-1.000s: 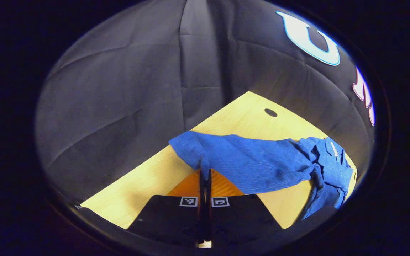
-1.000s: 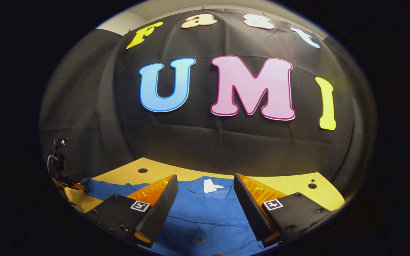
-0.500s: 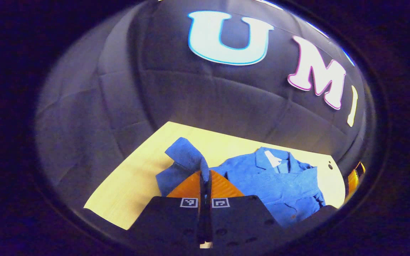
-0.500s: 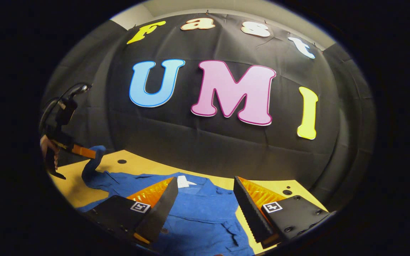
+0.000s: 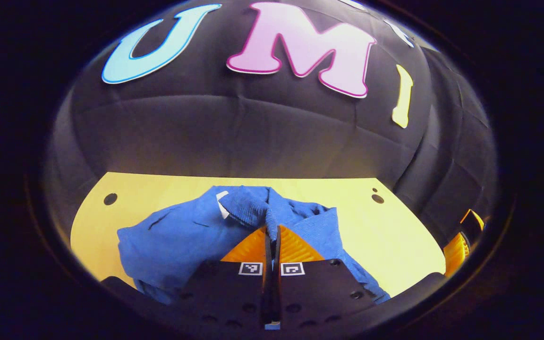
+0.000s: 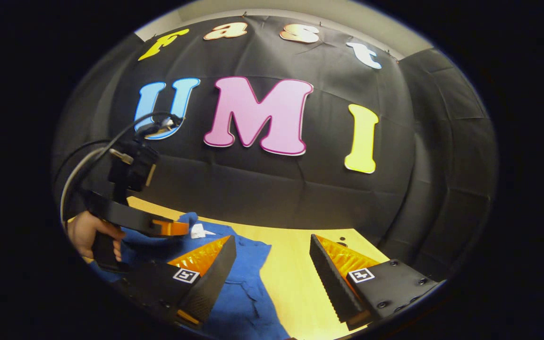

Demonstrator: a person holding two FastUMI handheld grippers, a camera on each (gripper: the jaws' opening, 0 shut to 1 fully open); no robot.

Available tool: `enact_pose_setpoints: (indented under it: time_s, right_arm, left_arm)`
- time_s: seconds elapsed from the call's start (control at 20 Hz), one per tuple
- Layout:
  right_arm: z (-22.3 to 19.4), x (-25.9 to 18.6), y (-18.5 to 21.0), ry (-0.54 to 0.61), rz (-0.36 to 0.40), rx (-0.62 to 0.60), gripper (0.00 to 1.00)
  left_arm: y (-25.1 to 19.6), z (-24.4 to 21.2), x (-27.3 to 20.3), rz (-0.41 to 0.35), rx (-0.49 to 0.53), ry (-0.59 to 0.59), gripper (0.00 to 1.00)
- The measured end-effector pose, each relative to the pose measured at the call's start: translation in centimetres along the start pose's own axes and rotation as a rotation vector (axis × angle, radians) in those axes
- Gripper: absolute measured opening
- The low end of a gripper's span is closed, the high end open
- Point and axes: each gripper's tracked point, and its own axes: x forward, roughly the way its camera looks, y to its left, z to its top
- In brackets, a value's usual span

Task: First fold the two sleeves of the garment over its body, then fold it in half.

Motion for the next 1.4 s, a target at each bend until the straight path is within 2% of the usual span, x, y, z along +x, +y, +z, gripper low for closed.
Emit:
enact_pose_setpoints:
  time_s: [0.05, 0.2, 0.25, 0.4, 0.45, 0.65, 0.85, 1.0, 1.15, 1.3, 1.35, 1.4]
  right_arm:
    - [-0.3, -0.2, -0.8, 0.005, -0.009, -0.005, 0.96]
    - [-1.5, -0.6, -3.0, 0.031, -0.023, 0.001, 0.98]
    - [-1.8, -0.6, -3.4, 0.038, -0.025, 0.005, 0.96]
    - [-3.7, -0.7, -3.7, 0.09, -0.005, 0.036, 0.96]
    - [-4.3, -0.8, -3.6, 0.114, 0.005, 0.054, 0.98]
    - [-6.2, -2.5, -3.3, 0.2, 0.018, 0.11, 0.99]
    - [-7.3, -5.3, -3.0, 0.254, 0.002, 0.146, 0.98]
    - [-8.9, -8.1, -1.8, 0.334, 0.013, 0.144, 0.99]
    - [-9.5, -11.2, -0.8, 0.381, 0.027, 0.122, 0.99]
    - [-11.6, -14.1, -1.1, 0.452, 0.0, 0.111, 0.98]
    - [-12.5, -14.9, -1.5, 0.475, -0.015, 0.092, 0.98]
    - [-13.7, -15.8, -1.6, 0.522, -0.023, 0.079, 0.99]
  left_arm:
    - [-1.9, -0.6, 1.2, -0.018, 0.008, 0.009, 0.0]
    - [-6.2, -2.3, 3.7, -0.075, 0.015, 0.056, 0.0]
    - [-7.2, -3.2, 4.2, -0.091, 0.018, 0.078, 0.08]
    - [-8.0, -4.3, 4.1, -0.064, 0.017, 0.075, 0.82]
    - [-8.3, -4.2, 4.6, -0.061, 0.01, 0.056, 0.86]
    - [-8.6, -2.9, -0.3, -0.107, -0.038, -0.068, 0.86]
    - [-4.6, -4.8, -9.6, -0.064, -0.046, -0.112, 0.86]
    - [-0.6, -9.2, -16.7, 0.003, -0.085, -0.045, 0.86]
    - [4.8, -14.7, -23.4, 0.111, -0.08, 0.027, 0.86]
    - [9.0, -20.7, -28.4, 0.223, -0.065, 0.118, 0.86]
    - [9.9, -22.5, -29.7, 0.244, -0.069, 0.146, 0.83]
    - [10.6, -24.3, -30.7, 0.26, -0.086, 0.18, 0.86]
